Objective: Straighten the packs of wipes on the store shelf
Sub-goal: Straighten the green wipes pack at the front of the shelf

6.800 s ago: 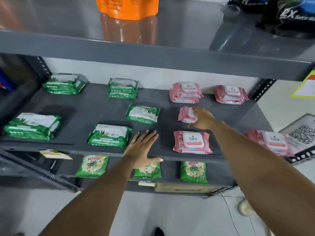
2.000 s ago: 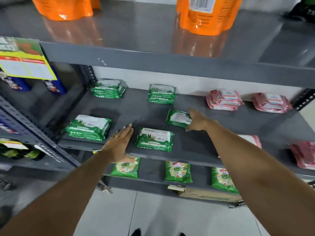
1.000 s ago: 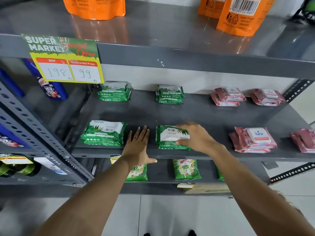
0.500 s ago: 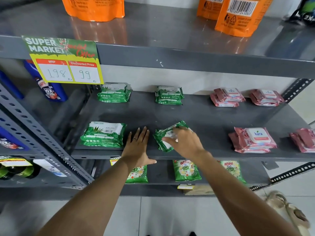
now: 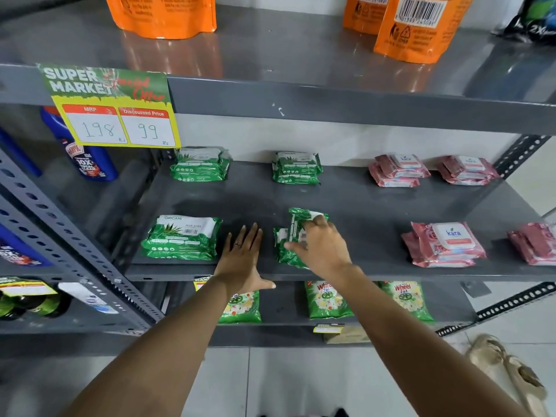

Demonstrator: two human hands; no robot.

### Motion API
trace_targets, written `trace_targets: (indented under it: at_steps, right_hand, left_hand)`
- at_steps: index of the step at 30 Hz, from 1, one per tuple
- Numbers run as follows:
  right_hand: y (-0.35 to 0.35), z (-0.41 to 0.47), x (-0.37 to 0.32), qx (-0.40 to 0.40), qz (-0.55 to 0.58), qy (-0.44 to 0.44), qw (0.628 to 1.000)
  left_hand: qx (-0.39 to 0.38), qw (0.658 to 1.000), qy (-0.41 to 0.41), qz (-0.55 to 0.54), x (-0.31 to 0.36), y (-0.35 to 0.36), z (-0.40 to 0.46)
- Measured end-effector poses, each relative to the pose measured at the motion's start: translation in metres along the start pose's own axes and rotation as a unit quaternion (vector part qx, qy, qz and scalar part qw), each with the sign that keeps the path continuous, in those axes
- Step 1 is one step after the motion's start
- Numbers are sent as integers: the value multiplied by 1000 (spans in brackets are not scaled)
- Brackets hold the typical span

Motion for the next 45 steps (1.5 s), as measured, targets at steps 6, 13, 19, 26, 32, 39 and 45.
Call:
trace_targets:
  at_steps: [6,13,19,26,32,39,45]
  right_hand:
    - [2,2,23,-148,120,-136,972]
    - [-1,-1,24,-25,79,-24,996]
    - [-2,6,40,-120,135,-82,980]
    - [-5,25,41,-186,136,-56,971]
    - [-11,35,43,-236,118,-92,960]
    - [-10,35,45,-215,121,-94,964]
    - [-10,33,49,-214,143,-94,962]
  left_hand:
    - [7,1000,4,-6,0,0,0]
    - [6,1000,7,-10,0,-1,-1]
    - [6,1000,7,-2,-1,0,-1]
    - [9,1000,4,-7,0,0,-2]
    - [8,1000,-4,-5,0,-1,-1]
    - [20,1000,0,-6,0,0,-1]
    - [24,1000,1,-8,-1,0,-1]
Point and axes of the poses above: each hand's wrist, its own z-axis towards the middle knuckle, its own y-axis out of the palm, x = y × z, the point moved 3 cm from there along z, towards the middle knuckle, and after that the axes turned 6 degrees about -z, right-handed, at the moved point
